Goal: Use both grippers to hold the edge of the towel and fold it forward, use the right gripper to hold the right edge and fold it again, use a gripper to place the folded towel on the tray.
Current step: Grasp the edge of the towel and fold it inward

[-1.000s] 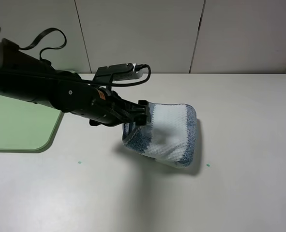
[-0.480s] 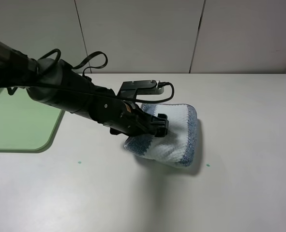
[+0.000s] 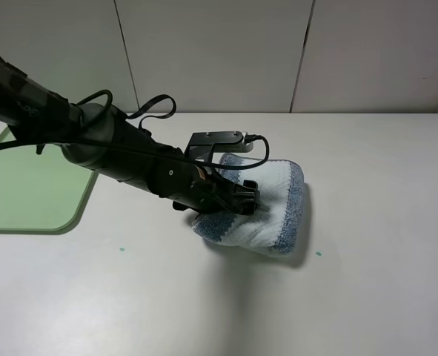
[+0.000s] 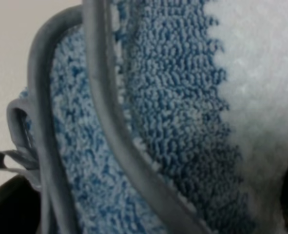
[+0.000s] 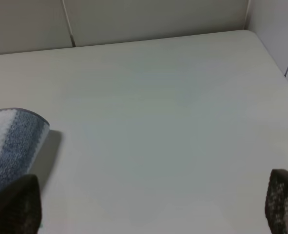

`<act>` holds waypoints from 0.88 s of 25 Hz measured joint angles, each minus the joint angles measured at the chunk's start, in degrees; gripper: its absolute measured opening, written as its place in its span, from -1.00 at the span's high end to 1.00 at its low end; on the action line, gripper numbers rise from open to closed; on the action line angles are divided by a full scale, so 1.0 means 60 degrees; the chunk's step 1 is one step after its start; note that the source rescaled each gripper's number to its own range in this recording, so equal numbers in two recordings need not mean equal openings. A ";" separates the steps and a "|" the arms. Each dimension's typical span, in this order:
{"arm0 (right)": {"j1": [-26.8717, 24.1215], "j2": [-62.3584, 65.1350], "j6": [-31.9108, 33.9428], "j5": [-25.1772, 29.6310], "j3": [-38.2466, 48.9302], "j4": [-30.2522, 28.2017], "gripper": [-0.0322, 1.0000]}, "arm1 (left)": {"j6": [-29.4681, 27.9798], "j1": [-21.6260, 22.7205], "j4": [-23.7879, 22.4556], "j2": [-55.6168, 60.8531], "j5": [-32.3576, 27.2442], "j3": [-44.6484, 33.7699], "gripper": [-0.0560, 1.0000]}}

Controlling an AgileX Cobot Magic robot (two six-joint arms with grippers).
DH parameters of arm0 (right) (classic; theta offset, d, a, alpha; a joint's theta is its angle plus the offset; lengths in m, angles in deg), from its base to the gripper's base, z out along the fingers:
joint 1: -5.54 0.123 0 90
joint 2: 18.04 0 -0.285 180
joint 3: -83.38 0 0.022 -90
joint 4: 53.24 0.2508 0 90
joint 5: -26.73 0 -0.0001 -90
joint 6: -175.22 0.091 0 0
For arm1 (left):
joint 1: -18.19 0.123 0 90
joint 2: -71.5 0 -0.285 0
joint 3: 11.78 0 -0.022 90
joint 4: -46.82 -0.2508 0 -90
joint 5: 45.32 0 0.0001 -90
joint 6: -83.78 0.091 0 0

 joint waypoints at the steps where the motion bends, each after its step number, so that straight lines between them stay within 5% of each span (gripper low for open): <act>1: 0.0000 0.0000 0.0000 0.0000 0.0000 -0.0001 -1.00 | 0.0009 0.0001 0.0000 -0.0022 0.0021 0.0008 -0.93; 7: 0.0000 0.0000 0.0000 0.0000 0.0000 -0.0001 -1.00 | 0.0029 -0.0033 0.0000 -0.0081 0.0145 0.0037 -0.77; 11: 0.0000 0.0000 0.0000 0.0000 0.0000 -0.0001 -1.00 | 0.0008 -0.0135 0.0000 -0.0124 0.0286 0.0037 -0.49; 17: 0.0000 0.0000 0.0000 0.0000 0.0000 0.0016 -1.00 | -0.0022 -0.0146 0.0022 -0.0180 0.0364 0.0037 0.42; 22: 0.0000 0.0000 0.0000 0.0000 0.0000 0.0016 -1.00 | -0.0022 -0.0146 0.0022 -0.0180 0.0364 0.0037 0.46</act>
